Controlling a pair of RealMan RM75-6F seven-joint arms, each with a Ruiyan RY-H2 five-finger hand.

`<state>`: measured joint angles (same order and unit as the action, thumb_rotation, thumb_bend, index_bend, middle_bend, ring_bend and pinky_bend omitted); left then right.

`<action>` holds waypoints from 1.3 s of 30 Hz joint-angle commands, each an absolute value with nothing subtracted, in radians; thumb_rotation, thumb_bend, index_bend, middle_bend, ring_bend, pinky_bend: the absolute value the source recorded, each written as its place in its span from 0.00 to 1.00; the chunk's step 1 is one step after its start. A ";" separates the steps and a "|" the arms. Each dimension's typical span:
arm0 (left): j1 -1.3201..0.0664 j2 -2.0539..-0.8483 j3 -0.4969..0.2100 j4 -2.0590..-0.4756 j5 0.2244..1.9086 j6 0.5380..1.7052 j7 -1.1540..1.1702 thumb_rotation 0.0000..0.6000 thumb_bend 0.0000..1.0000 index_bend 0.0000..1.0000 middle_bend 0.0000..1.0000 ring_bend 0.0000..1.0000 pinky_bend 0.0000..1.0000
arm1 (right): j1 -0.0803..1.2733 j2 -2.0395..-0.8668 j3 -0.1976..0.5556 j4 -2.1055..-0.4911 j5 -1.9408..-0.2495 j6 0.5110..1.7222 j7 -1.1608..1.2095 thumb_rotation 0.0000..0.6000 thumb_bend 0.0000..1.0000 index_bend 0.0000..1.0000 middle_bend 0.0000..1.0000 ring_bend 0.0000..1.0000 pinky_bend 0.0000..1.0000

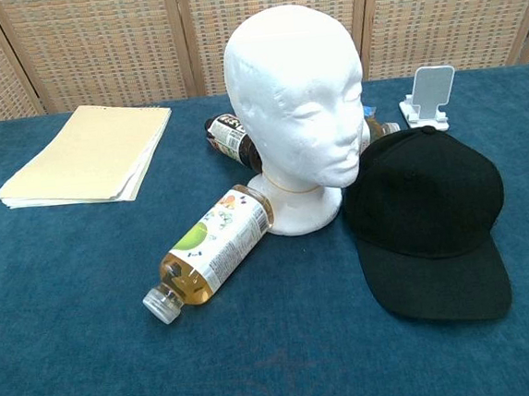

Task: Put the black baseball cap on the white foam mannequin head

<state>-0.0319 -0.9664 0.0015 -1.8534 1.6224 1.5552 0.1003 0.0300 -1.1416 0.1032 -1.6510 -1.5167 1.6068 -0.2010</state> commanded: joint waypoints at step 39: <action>-0.083 -1.009 -0.034 -1.870 1.493 1.462 0.199 1.00 0.00 0.00 0.00 0.00 0.00 | 0.391 -1.383 -0.049 -1.489 -1.907 1.139 -0.361 1.00 0.06 0.19 0.92 1.00 1.00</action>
